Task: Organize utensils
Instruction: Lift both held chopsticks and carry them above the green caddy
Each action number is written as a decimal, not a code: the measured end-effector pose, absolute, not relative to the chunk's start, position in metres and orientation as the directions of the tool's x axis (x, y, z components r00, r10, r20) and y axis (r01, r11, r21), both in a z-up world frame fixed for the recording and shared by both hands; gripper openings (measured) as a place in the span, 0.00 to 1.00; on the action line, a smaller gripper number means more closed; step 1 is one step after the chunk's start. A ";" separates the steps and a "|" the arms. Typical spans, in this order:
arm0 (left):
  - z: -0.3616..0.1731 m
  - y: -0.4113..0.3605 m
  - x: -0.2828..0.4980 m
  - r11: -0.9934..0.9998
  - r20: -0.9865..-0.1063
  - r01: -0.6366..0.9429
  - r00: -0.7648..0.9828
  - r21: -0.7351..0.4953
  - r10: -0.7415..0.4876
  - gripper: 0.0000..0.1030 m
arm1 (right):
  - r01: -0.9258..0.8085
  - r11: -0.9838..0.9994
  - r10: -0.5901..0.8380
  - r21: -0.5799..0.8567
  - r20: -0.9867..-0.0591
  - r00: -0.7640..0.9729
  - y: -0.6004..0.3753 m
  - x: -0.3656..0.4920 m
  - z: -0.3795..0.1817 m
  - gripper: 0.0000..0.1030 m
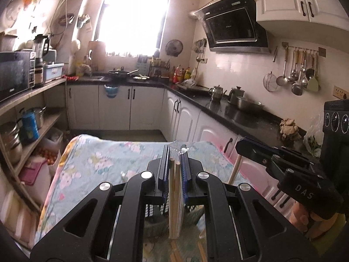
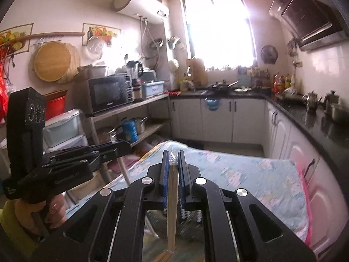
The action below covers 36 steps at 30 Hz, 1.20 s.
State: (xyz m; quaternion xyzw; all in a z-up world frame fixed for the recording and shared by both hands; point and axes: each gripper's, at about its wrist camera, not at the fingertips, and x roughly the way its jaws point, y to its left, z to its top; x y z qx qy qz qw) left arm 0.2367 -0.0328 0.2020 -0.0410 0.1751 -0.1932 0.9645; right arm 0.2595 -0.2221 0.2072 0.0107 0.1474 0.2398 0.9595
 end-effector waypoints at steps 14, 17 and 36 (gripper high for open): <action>0.220 -0.057 0.266 0.930 -0.257 0.357 0.894 -0.084 -0.366 0.04 | -0.373 0.920 0.389 0.117 -0.192 0.901 -0.255 0.302 0.216 0.08; 0.214 -0.062 0.273 0.934 -0.257 0.351 0.898 -0.069 -0.356 0.04 | -0.365 0.922 0.384 0.130 -0.180 0.906 -0.259 0.309 0.212 0.08; 0.154 -0.059 0.311 0.938 -0.321 0.325 0.882 -0.119 -0.346 0.04 | -0.307 0.938 0.337 0.159 -0.224 0.914 -0.259 0.358 0.156 0.08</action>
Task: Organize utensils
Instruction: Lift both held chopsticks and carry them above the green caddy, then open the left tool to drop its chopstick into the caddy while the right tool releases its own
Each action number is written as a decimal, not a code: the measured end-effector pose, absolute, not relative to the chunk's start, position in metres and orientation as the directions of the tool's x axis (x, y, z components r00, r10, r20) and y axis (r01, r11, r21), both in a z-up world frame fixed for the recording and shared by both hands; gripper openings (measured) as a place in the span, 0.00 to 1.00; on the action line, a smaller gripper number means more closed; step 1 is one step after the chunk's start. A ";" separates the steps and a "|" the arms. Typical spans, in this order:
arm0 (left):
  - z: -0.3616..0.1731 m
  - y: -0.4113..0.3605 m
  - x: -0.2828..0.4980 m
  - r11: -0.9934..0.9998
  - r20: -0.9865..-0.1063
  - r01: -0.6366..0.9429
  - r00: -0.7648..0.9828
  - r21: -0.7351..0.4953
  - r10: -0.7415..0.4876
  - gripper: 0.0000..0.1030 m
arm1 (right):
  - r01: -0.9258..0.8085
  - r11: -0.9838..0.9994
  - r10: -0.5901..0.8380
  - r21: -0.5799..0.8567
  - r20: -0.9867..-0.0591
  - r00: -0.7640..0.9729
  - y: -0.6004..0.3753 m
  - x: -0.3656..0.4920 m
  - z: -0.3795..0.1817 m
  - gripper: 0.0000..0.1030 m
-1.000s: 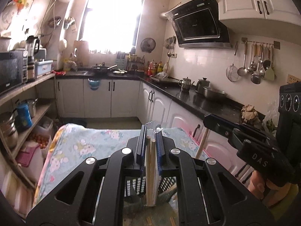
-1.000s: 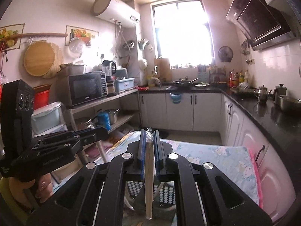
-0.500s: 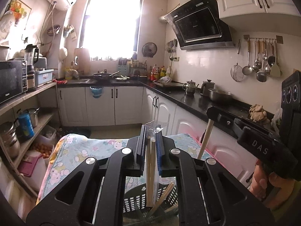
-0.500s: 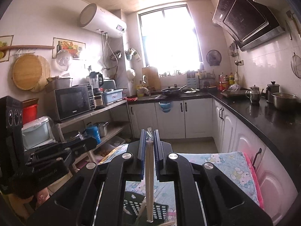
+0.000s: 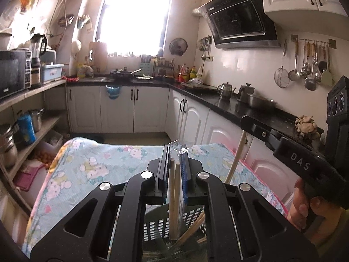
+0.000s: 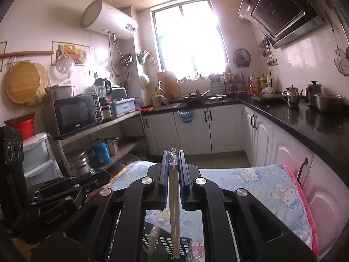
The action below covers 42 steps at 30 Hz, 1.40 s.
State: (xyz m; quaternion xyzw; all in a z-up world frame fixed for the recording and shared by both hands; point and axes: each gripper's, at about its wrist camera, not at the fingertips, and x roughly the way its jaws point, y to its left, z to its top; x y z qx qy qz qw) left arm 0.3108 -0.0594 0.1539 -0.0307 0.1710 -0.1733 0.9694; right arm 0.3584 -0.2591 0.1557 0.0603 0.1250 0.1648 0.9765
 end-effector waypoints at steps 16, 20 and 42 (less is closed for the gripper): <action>0.115 -0.062 0.319 0.935 -0.389 0.331 0.850 -0.128 -0.354 0.04 | -0.261 0.945 0.313 0.196 -0.320 0.894 -0.261 0.379 0.103 0.08; 0.108 -0.059 0.320 0.935 -0.403 0.326 0.844 -0.141 -0.355 0.04 | -0.263 0.944 0.318 0.199 -0.341 0.885 -0.262 0.378 0.095 0.08; 0.098 -0.035 0.317 0.944 -0.438 0.258 0.838 -0.205 -0.325 0.17 | -0.249 0.944 0.317 0.216 -0.393 0.863 -0.272 0.367 0.098 0.17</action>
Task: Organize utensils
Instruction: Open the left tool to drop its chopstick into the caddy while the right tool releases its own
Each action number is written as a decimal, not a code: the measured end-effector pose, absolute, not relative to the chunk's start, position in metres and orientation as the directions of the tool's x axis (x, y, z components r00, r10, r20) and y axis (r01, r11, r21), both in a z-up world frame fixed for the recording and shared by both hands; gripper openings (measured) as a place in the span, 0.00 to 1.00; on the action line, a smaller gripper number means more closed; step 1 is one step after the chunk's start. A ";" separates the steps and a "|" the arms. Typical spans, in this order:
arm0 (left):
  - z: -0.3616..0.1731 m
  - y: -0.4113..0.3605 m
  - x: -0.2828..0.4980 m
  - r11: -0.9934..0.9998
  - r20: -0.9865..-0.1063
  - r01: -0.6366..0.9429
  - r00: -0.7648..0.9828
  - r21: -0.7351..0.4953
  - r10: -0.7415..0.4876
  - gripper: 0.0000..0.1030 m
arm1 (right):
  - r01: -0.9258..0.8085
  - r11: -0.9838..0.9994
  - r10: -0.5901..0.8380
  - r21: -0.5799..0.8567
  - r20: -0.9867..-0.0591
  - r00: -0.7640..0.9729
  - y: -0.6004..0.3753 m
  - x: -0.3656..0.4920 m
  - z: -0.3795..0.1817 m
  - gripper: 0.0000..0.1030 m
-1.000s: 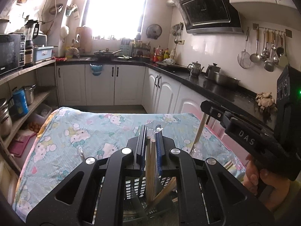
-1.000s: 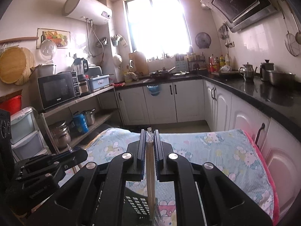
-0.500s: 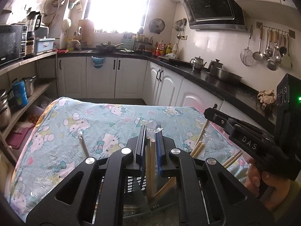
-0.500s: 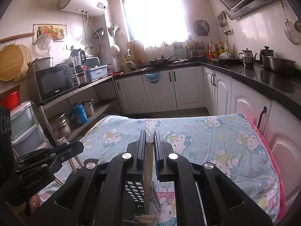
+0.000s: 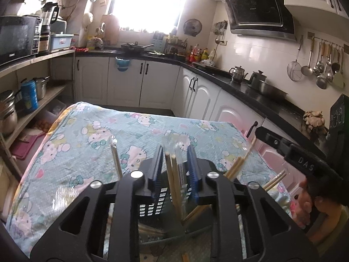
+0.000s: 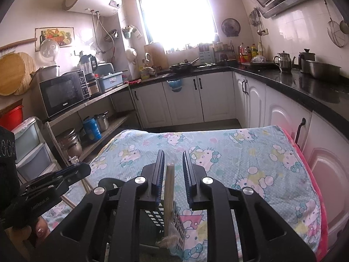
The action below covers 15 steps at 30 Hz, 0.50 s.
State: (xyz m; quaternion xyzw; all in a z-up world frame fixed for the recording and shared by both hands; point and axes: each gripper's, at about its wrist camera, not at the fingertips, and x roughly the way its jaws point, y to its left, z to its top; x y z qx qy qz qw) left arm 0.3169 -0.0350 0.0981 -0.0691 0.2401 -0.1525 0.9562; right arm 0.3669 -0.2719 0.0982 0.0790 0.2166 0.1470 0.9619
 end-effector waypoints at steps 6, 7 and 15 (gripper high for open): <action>0.101 -0.036 0.308 0.943 -0.433 0.264 0.840 -0.201 -0.327 0.28 | -0.253 0.944 0.319 0.210 -0.392 0.863 -0.273 0.359 0.102 0.22; 0.102 -0.036 0.307 0.943 -0.433 0.264 0.840 -0.200 -0.327 0.30 | -0.256 0.944 0.321 0.210 -0.392 0.862 -0.274 0.357 0.103 0.23; 0.106 -0.034 0.294 0.943 -0.428 0.262 0.842 -0.206 -0.327 0.42 | -0.265 0.943 0.326 0.201 -0.405 0.854 -0.275 0.341 0.109 0.29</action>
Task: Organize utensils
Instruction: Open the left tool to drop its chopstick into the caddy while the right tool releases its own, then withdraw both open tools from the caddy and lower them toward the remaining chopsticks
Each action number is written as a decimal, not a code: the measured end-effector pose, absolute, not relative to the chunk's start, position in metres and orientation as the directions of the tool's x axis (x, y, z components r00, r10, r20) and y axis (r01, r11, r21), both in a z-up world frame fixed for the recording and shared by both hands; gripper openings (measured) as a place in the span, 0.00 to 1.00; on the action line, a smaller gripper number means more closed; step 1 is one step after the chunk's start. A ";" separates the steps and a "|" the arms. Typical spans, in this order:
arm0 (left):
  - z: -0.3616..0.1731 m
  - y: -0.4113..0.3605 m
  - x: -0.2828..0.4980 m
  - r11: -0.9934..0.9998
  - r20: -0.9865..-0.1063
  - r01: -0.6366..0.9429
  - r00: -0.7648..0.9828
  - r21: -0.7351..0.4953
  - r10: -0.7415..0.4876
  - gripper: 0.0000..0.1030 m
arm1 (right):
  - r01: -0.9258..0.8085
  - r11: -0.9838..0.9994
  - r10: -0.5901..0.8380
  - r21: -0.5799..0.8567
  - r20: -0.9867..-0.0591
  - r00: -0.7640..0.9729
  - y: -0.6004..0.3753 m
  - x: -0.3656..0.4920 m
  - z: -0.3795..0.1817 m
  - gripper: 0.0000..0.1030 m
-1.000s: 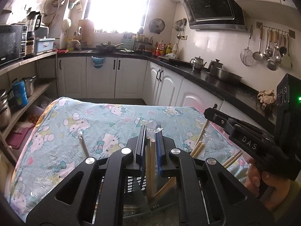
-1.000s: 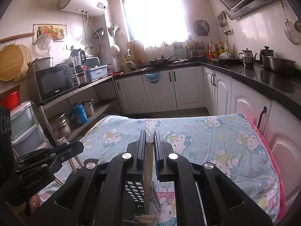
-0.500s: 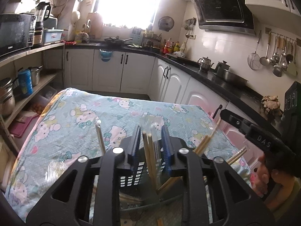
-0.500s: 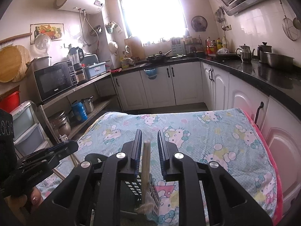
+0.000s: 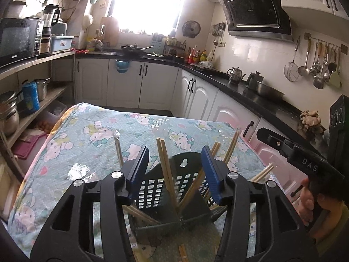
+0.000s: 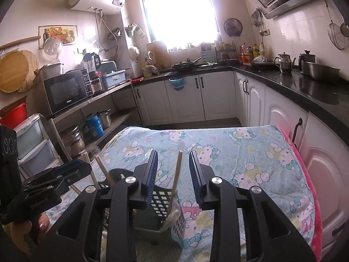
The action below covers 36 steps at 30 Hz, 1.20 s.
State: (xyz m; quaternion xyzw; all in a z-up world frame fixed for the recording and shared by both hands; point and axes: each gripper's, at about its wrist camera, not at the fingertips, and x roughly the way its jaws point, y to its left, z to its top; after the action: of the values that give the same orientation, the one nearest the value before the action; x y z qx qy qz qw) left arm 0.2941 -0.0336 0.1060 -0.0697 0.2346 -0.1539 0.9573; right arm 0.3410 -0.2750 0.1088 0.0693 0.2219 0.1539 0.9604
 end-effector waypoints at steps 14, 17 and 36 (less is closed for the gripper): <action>0.121 -0.022 0.261 0.938 -0.397 0.250 0.857 -0.239 -0.330 0.71 | -0.293 0.937 0.345 0.188 -0.382 0.857 -0.277 0.301 0.125 0.38; 0.122 -0.021 0.253 0.939 -0.394 0.247 0.859 -0.241 -0.327 0.77 | -0.301 0.936 0.350 0.184 -0.378 0.857 -0.275 0.291 0.128 0.42; 0.108 -0.002 0.206 0.950 -0.406 0.198 0.869 -0.242 -0.284 0.89 | -0.343 0.927 0.376 0.153 -0.395 0.839 -0.261 0.240 0.123 0.51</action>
State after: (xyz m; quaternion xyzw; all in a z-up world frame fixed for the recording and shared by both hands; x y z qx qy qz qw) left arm 0.2060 -0.0016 0.1083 -0.0965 0.2237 -0.1253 0.9618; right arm 0.2403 -0.2613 0.1229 0.0380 0.2134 0.1875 0.9581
